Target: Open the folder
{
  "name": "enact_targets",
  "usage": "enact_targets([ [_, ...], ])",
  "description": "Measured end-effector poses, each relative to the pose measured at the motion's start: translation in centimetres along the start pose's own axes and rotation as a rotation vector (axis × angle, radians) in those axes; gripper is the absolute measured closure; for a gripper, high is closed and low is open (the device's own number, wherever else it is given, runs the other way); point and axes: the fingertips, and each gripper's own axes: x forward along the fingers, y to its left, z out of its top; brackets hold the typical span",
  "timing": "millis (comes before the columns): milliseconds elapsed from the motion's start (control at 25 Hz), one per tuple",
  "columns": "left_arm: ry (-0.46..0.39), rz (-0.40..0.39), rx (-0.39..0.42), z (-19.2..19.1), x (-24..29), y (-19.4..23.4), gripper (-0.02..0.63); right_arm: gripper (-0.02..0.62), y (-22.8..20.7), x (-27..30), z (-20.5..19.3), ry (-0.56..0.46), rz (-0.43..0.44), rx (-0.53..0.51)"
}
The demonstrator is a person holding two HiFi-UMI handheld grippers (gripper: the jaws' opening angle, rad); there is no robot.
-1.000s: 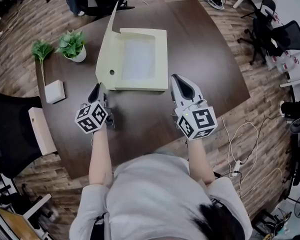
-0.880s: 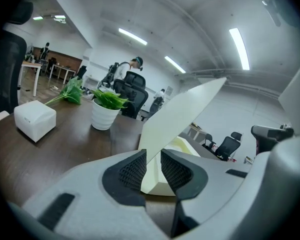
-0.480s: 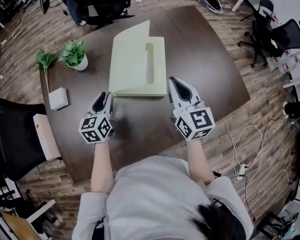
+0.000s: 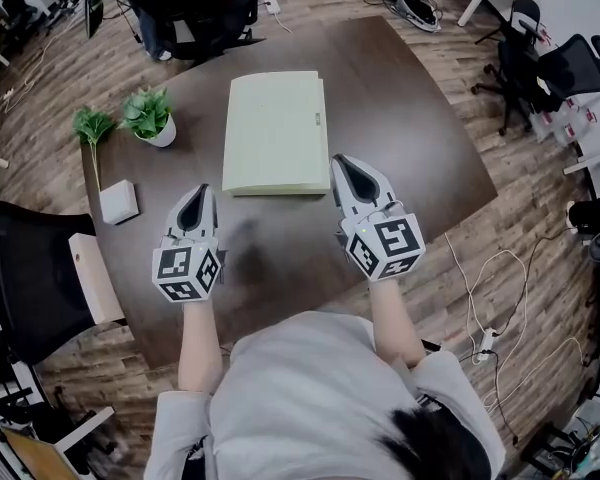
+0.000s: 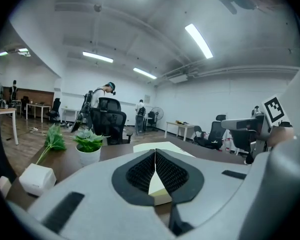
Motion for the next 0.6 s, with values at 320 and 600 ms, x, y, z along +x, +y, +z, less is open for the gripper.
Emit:
enact_targets([
  [320,-0.095,-0.015,0.081,4.4,-2.0,-1.9,0.595,0.58,0.4,-1.1,0.4,0.009,-0.011,-0.022],
  [600,-0.161,0.01,0.149,7.4,-3.8,-2.2,0.595,0.58,1.3,-1.9,1.6,-0.003,-0.014,-0.066],
])
